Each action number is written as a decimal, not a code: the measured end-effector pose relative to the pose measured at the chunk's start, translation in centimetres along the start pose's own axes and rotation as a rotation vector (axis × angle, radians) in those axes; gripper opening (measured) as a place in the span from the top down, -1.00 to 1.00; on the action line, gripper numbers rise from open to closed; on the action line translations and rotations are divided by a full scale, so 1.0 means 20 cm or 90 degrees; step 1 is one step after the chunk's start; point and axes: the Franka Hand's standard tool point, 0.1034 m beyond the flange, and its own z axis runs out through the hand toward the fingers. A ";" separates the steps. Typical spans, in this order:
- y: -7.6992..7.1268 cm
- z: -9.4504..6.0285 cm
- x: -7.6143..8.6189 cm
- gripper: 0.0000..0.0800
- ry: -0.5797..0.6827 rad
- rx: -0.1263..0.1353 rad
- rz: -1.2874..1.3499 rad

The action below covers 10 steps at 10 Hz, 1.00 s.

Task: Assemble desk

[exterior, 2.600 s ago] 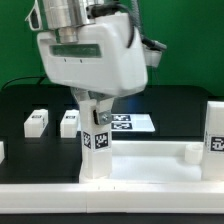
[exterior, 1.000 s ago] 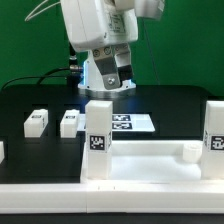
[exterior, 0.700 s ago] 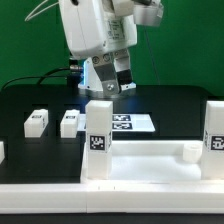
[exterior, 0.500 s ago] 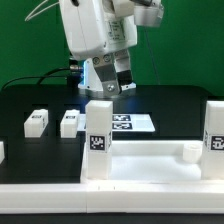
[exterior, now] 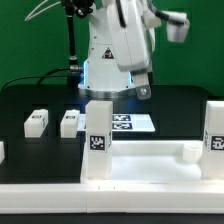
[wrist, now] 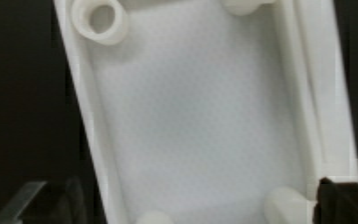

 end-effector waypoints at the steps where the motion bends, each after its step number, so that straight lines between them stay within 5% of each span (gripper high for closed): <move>1: -0.01 0.00 0.00 -0.62 0.000 0.002 -0.003; 4: -0.01 0.00 0.00 -0.62 0.000 0.003 -0.003; 5: 0.01 0.02 -0.01 -0.62 -0.002 0.026 0.012; 7: 0.23 0.13 0.04 -0.62 0.017 0.013 -0.038; 8: 0.30 0.19 0.06 -0.62 0.035 0.019 -0.047; 10: 0.32 0.30 0.14 -0.62 0.056 0.046 -0.089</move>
Offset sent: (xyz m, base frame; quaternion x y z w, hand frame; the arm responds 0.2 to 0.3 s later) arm 0.0000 0.0000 0.0000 0.0000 0.0000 0.0000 1.0000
